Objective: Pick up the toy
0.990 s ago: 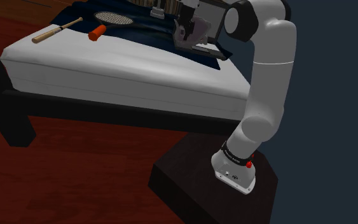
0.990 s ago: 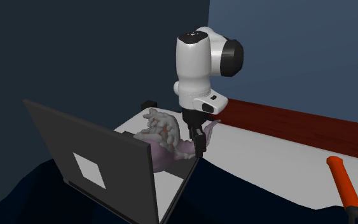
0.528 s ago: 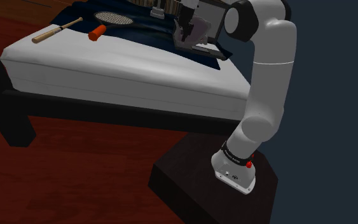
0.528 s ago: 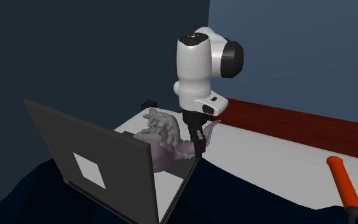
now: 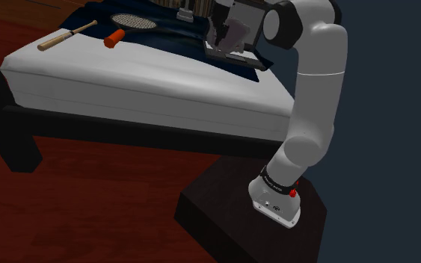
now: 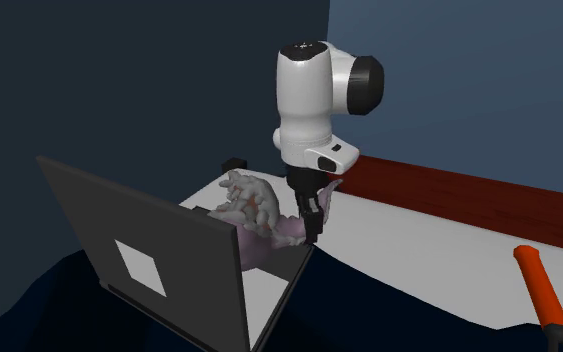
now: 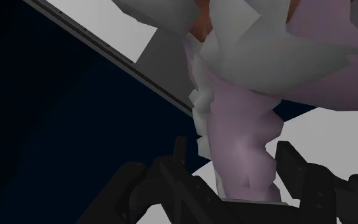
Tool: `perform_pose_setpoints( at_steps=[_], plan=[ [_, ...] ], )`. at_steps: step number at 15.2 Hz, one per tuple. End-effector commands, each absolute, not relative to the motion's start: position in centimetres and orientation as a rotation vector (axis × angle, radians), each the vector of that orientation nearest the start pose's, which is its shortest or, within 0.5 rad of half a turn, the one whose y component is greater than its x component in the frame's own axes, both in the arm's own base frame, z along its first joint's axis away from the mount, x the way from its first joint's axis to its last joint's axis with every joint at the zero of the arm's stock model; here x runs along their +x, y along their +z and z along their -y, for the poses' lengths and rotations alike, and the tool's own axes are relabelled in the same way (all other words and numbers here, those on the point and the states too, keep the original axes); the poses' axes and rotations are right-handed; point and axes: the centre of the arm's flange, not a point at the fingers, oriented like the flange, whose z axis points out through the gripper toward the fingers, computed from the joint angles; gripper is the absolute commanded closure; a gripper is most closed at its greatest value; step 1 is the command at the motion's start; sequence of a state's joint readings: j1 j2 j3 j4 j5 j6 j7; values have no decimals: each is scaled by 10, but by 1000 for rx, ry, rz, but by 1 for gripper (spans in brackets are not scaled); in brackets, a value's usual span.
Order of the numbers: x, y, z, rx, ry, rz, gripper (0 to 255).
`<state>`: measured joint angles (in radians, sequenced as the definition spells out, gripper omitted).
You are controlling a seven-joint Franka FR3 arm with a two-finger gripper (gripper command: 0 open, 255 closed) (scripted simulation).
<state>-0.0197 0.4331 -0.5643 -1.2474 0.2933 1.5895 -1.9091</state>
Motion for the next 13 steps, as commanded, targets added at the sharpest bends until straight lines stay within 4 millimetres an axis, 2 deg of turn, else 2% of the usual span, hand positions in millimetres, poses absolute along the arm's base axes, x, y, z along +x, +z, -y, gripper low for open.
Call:
perform_pose_setpoints(
  at_steps=[1, 11, 13],
  plan=[
    [611, 554, 272, -2406, -85, 1941, 255],
    [611, 607, 272, -2406, -85, 1941, 255],
    [611, 608, 272, -2406, -85, 1941, 255]
  ],
)
